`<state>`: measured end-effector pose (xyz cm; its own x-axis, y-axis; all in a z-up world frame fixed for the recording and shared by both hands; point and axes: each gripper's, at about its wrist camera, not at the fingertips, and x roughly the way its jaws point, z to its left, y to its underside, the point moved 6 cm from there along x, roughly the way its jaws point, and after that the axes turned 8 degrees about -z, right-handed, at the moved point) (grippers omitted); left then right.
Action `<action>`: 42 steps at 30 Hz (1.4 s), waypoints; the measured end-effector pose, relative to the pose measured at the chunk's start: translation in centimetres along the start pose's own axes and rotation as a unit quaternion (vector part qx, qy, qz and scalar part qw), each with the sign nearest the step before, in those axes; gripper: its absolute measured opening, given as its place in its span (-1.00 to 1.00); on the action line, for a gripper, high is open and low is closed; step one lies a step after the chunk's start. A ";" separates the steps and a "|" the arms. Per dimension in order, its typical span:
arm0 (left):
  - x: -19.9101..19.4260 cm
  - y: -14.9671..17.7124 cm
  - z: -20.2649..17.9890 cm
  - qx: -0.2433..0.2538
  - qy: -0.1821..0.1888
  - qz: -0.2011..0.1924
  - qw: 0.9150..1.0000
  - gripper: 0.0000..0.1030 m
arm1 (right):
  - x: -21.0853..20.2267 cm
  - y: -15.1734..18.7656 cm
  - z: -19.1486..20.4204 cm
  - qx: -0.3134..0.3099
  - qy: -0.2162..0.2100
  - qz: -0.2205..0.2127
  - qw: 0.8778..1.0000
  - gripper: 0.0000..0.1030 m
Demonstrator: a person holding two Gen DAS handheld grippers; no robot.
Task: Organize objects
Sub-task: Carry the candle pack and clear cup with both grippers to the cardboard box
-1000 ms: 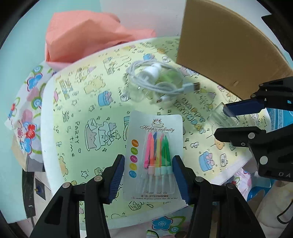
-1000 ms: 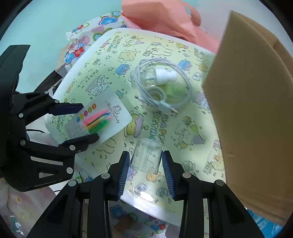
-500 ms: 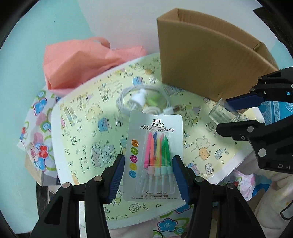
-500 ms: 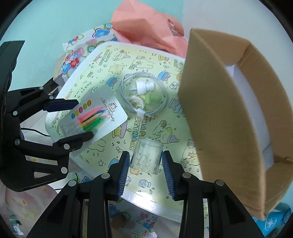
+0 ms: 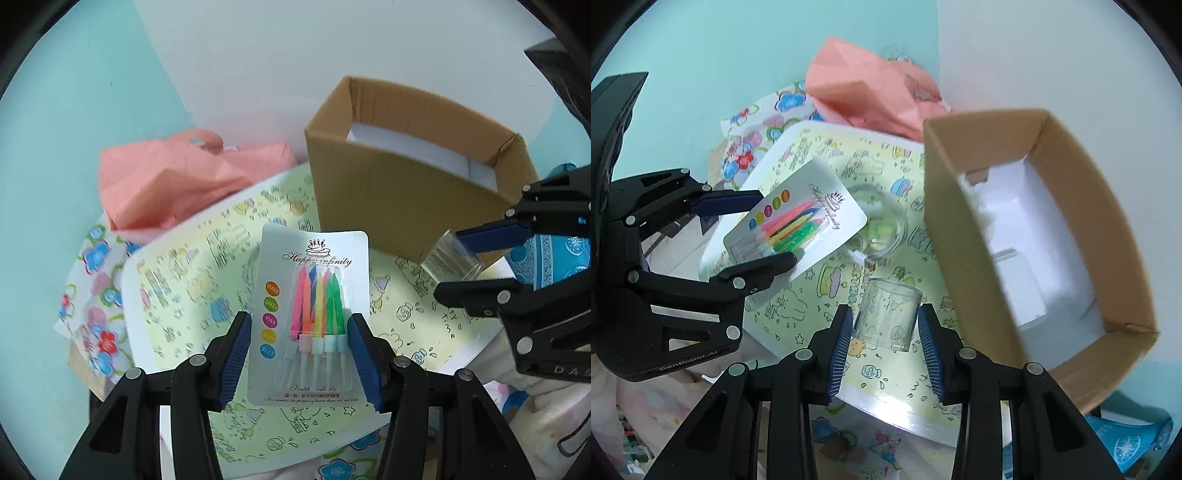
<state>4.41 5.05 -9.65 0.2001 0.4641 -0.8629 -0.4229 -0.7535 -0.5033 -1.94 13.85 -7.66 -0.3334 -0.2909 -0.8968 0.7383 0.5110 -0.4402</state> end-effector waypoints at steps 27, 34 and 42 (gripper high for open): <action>-3.5 -8.2 -5.9 0.042 0.022 -0.054 0.997 0.08 | -7.8 -0.9 -7.2 0.050 0.023 -0.036 0.998 -0.22; -2.1 -10.0 -7.3 0.057 0.028 -0.052 0.997 0.07 | -7.2 -0.5 -9.9 0.070 0.027 -0.031 0.997 -0.22; 0.1 -12.3 -9.3 0.076 0.039 -0.046 0.995 0.07 | -6.3 -0.1 -12.1 0.082 0.029 -0.029 0.996 -0.22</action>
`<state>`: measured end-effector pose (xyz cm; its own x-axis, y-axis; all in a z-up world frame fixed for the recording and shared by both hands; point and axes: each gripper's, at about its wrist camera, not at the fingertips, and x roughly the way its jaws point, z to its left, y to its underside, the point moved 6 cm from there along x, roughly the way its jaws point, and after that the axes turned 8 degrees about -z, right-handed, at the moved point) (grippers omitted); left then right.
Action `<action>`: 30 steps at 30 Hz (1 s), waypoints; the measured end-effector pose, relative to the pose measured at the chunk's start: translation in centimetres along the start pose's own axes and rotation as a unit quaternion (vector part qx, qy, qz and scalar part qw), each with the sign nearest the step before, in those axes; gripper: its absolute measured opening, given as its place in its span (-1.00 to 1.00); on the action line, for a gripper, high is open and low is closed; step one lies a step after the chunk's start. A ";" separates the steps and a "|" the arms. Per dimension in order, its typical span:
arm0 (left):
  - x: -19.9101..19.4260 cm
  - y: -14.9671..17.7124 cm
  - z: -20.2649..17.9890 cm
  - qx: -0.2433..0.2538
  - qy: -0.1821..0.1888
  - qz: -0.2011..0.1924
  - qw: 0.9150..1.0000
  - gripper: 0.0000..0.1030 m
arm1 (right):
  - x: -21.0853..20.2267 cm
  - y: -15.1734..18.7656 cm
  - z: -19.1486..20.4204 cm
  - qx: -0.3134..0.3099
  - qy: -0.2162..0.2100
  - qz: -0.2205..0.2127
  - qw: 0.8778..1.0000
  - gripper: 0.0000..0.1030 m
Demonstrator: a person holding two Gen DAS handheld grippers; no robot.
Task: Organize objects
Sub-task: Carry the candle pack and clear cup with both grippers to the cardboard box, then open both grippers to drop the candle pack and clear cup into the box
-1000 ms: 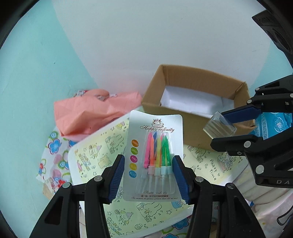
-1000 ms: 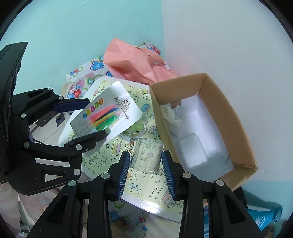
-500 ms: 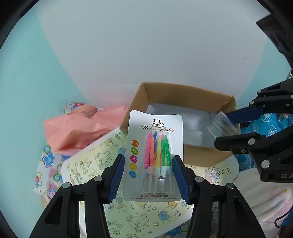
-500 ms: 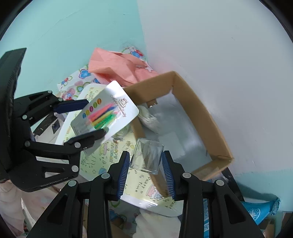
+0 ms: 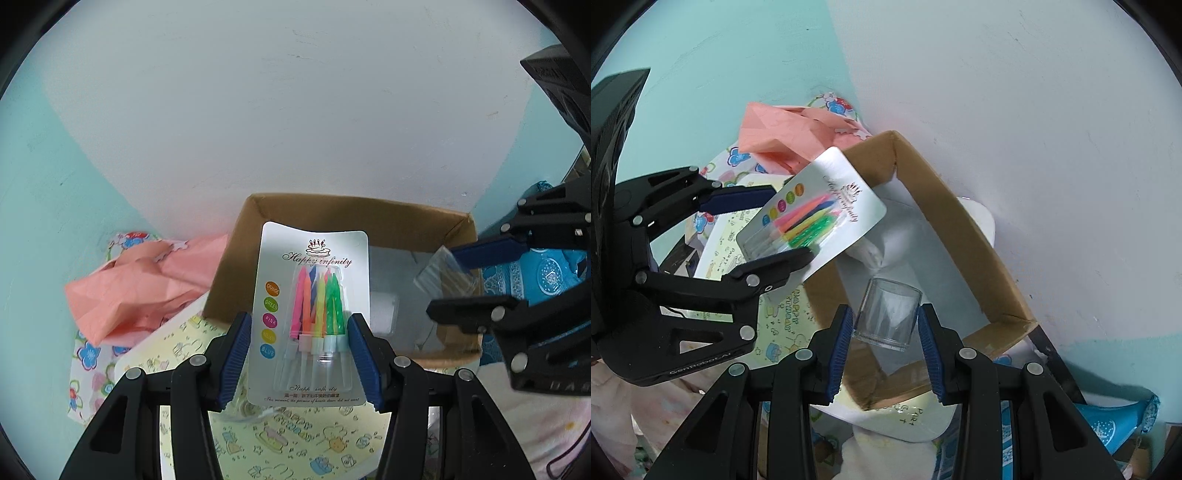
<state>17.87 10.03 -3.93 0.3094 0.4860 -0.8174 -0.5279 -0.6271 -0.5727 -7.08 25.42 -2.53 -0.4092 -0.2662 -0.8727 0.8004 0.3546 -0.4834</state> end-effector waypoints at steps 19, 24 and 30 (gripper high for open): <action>7.2 -0.6 -1.0 0.016 -0.006 0.039 0.999 0.96 | 4.2 0.6 -4.9 0.043 -0.005 0.027 0.999 -0.22; 7.0 0.0 -1.0 0.046 -0.032 0.043 0.997 1.00 | 4.8 0.4 -4.9 0.049 -0.007 0.028 0.998 -0.22; 7.3 1.2 -1.0 0.053 -0.020 0.048 0.997 1.00 | 5.3 0.3 -4.3 0.040 -0.003 0.032 0.999 -0.22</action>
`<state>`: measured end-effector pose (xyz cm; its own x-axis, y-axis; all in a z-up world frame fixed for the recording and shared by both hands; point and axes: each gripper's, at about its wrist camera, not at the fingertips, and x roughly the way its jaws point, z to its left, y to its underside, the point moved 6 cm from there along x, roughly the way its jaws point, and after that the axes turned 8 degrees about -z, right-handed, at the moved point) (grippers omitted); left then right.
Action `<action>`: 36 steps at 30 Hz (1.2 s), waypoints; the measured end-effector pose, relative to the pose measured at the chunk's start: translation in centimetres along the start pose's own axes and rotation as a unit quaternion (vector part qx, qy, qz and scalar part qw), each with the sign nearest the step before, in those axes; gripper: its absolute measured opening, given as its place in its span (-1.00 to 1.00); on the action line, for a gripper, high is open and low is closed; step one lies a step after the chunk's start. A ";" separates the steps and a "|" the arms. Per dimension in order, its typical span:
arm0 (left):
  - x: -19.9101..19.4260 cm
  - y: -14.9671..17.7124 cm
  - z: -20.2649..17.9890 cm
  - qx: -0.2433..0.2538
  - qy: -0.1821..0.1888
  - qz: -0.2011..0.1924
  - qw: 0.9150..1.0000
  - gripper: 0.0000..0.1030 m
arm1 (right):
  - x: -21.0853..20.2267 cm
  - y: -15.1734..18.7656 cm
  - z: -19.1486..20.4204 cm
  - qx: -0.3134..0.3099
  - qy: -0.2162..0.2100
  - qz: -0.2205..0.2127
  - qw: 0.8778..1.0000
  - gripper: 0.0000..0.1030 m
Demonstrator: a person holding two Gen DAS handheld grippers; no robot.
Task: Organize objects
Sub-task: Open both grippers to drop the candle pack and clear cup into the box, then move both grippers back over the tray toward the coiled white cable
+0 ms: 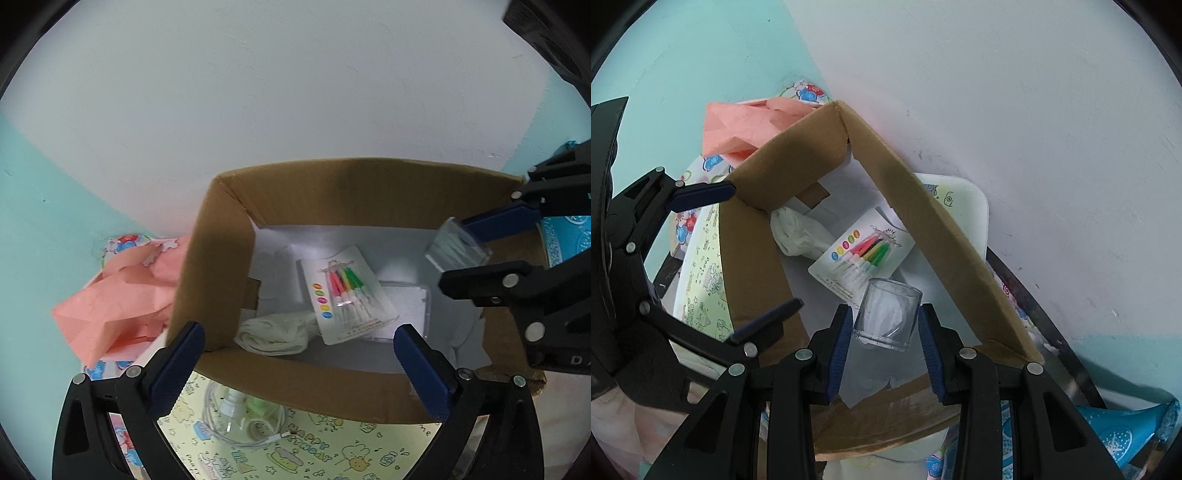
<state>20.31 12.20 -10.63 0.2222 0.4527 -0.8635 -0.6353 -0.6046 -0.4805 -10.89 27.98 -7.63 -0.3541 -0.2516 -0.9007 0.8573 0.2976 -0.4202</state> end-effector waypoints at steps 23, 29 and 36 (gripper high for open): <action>-1.6 0.4 -1.1 -0.004 0.048 -0.006 0.999 1.00 | -0.9 -0.2 0.5 -0.002 0.073 -0.017 0.997 0.69; -2.5 0.9 -1.6 -0.006 0.041 -0.011 0.999 1.00 | -2.3 0.4 0.6 0.006 0.093 -0.022 0.995 0.69; -4.8 1.6 -0.5 -0.048 0.052 -0.014 0.997 1.00 | -4.0 1.2 2.4 -0.008 0.094 -0.026 0.995 0.70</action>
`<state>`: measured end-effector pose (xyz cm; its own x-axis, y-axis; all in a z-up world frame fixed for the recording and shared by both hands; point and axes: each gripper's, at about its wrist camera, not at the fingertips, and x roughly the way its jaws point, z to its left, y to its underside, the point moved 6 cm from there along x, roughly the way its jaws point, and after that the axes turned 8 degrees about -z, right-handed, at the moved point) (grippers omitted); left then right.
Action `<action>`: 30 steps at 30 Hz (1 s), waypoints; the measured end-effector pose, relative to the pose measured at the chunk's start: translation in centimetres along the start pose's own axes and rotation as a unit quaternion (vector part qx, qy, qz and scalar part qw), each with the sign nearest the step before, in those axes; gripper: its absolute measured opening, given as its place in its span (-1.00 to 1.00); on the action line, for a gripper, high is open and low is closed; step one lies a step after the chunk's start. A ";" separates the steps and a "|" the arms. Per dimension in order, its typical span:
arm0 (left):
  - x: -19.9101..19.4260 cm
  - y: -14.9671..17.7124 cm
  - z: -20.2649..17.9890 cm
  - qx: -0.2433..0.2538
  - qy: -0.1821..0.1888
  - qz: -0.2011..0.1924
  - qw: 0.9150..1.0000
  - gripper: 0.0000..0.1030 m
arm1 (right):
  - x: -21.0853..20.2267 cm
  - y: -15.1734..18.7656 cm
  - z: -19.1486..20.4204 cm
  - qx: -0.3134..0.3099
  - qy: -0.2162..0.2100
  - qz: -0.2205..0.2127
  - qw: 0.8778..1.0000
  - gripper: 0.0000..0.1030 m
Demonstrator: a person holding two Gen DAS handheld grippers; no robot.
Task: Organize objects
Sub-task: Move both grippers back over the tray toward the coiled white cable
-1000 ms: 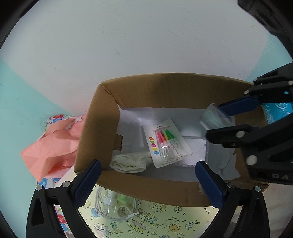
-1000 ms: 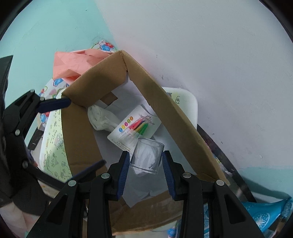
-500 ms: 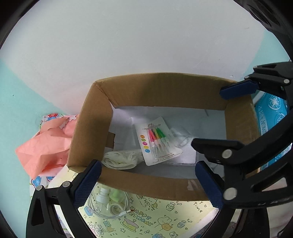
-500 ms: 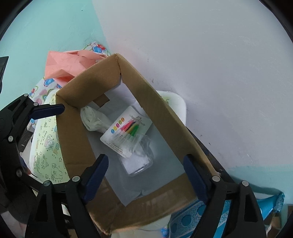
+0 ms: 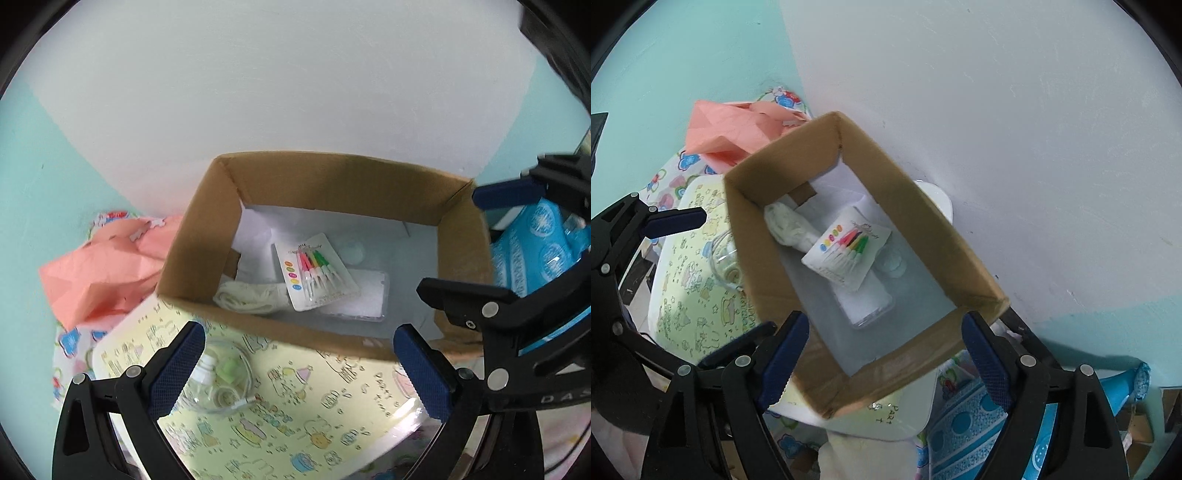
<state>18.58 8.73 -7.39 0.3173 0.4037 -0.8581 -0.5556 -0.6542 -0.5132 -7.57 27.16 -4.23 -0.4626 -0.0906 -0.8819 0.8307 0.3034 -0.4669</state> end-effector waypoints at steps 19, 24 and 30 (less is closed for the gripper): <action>-5.6 4.3 3.3 -0.024 -0.040 -0.012 0.999 1.00 | -3.8 0.8 5.9 -0.039 -0.036 -0.027 0.998 0.93; -6.0 5.3 3.8 -0.024 -0.050 -0.008 0.998 1.00 | -3.6 1.3 6.8 -0.027 -0.056 -0.014 0.998 0.95; -6.6 6.5 4.9 -0.038 -0.056 -0.010 0.998 1.00 | -3.9 1.6 8.4 -0.045 -0.059 -0.019 0.997 0.96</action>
<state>9.10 4.94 -4.96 0.2380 0.4826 -0.8429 -0.4890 -0.6903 -0.5333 -1.83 19.99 -2.06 -0.4481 -0.2132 -0.8682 0.7799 0.3815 -0.4962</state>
